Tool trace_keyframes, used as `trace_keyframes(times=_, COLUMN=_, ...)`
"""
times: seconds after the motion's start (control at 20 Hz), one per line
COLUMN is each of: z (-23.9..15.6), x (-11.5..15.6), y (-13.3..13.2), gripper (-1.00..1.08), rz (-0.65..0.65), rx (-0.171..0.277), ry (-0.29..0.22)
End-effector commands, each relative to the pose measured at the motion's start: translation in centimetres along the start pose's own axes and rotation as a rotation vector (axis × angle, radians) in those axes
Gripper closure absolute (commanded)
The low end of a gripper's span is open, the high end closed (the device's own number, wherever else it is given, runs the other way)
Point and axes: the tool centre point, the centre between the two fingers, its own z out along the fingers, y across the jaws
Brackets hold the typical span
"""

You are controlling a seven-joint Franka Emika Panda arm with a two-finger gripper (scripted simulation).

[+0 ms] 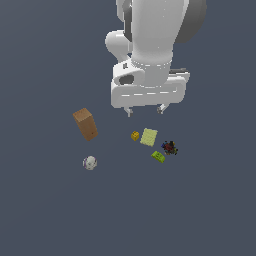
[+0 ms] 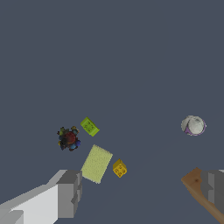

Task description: Pick up a designated object from a clutter of objects.

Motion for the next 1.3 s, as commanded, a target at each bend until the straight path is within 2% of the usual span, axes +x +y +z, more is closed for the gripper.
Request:
trace_keyframes(times=0.0, z=0.9, x=0.2, y=-0.2, gripper=-0.92, rz=-0.025, rx=-0.003, ry=-0.003)
trace_keyframes(times=0.35, z=5.6, x=1.2, y=-1.6, gripper=-0.92, rz=-0.164, rx=-0.018, ry=-0.014)
trace_keyframes(times=0.65, z=12.3, x=1.8, y=-3.9, gripper=-0.92, rz=-0.365, rx=-0.025, ry=-0.028)
trace_keyframes(times=0.95, z=19.3, x=1.4, y=-6.7, gripper=-0.92, rz=-0.577, rx=-0.016, ry=-0.041)
trace_keyframes(times=1.25, z=23.7, x=0.5, y=-8.6, gripper=-0.92, rz=-0.715, rx=-0.002, ry=-0.046)
